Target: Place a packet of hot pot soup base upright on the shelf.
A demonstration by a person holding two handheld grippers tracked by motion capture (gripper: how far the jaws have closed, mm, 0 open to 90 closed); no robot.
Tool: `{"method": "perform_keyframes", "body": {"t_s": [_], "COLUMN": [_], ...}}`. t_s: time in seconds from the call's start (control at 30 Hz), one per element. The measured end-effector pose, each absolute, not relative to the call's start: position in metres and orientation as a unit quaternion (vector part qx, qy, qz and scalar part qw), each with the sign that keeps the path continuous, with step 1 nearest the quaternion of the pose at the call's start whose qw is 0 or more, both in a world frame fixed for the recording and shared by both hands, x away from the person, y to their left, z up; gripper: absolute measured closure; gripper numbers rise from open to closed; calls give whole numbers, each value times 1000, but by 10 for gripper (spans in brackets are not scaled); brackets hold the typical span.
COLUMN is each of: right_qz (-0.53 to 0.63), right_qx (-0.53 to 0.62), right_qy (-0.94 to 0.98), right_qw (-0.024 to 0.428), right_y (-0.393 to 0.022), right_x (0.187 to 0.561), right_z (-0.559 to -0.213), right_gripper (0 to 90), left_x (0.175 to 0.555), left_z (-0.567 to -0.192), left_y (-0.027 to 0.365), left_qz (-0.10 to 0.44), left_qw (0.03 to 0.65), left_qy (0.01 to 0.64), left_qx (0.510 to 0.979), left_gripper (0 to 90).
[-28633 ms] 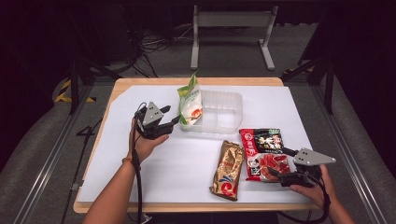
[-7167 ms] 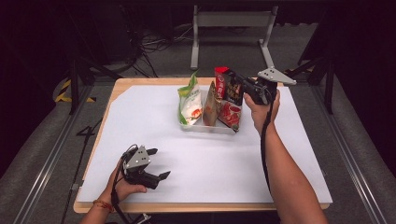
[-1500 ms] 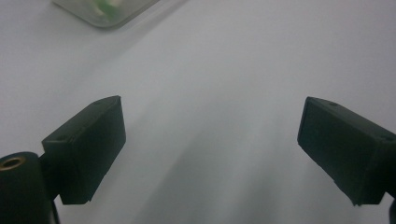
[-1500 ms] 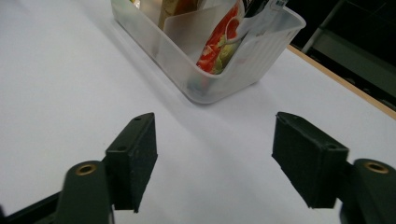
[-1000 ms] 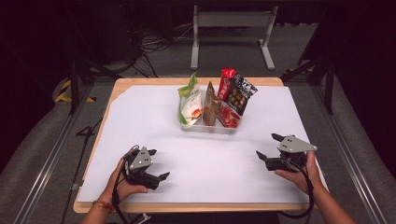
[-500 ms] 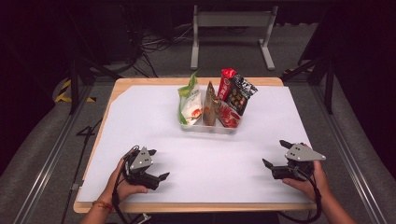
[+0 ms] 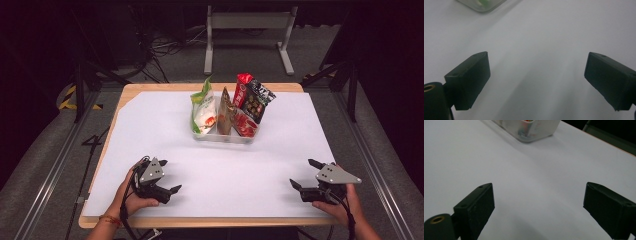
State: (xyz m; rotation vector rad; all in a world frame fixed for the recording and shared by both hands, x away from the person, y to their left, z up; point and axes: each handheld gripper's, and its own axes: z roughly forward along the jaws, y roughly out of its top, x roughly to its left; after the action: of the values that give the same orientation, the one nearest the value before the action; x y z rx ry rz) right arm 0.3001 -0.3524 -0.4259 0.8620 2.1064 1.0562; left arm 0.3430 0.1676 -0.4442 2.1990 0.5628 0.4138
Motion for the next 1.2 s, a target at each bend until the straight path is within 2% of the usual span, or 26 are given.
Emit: {"method": "perform_keyframes", "body": {"t_s": [0.53,1.2], "right_qz": [419,413], "right_qx": [351,351], "right_qy": [775,778], "right_qw": [316,317], "right_y": [-372,-372], "right_x": [285,284], "right_z": [-433,-436], "right_gripper": [104,91], "left_x": [345,343], "left_z": [-445,-443], "left_y": [170,170], "left_qz": [164,168], "left_qw": [408,407], "left_qy": [230,230], "left_qx": [868,868], "left_gripper": [72,72]}}
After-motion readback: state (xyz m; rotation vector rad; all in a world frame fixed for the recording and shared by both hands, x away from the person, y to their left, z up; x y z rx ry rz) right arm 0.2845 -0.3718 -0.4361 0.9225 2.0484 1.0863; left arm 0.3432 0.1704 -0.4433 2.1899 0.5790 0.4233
